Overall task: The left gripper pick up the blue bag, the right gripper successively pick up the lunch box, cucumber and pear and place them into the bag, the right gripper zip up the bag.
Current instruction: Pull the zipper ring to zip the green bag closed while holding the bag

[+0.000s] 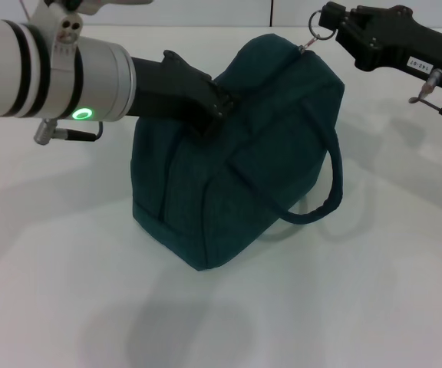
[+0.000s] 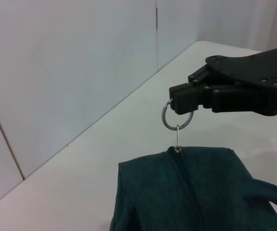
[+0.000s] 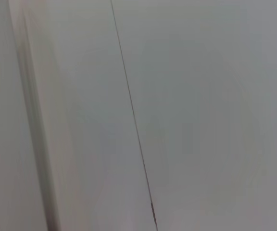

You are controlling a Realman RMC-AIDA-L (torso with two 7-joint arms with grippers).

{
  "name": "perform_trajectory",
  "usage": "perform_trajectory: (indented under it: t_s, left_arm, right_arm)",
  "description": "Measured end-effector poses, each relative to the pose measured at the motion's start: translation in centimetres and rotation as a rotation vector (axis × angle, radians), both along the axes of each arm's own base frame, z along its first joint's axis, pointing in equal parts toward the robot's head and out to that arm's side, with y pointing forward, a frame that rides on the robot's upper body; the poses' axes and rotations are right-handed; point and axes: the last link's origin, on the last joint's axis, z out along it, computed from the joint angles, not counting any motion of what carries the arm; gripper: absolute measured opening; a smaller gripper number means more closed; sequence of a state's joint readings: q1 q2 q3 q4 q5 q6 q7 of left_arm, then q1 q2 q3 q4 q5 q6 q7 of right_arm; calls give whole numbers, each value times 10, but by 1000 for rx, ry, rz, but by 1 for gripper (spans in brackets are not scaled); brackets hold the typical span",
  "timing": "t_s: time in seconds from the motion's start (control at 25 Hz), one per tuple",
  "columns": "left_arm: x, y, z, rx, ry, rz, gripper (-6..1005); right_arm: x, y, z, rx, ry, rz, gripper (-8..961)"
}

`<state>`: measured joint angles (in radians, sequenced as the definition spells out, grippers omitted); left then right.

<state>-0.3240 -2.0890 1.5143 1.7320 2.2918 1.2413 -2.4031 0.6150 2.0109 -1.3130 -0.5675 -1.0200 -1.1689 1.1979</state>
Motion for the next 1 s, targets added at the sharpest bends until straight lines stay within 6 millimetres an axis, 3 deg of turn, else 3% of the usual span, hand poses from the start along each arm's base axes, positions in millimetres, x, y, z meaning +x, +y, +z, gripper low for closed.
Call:
perform_trajectory:
  t_s: [0.6, 1.0]
  left_arm:
    - [0, -4, 2, -5, -20, -25, 41]
    - [5, -5, 7, -8, -71, -61, 39]
  right_arm:
    - [7, 1, 5, 10, 24, -32, 115]
    - [22, 0, 6, -46, 123, -166, 123]
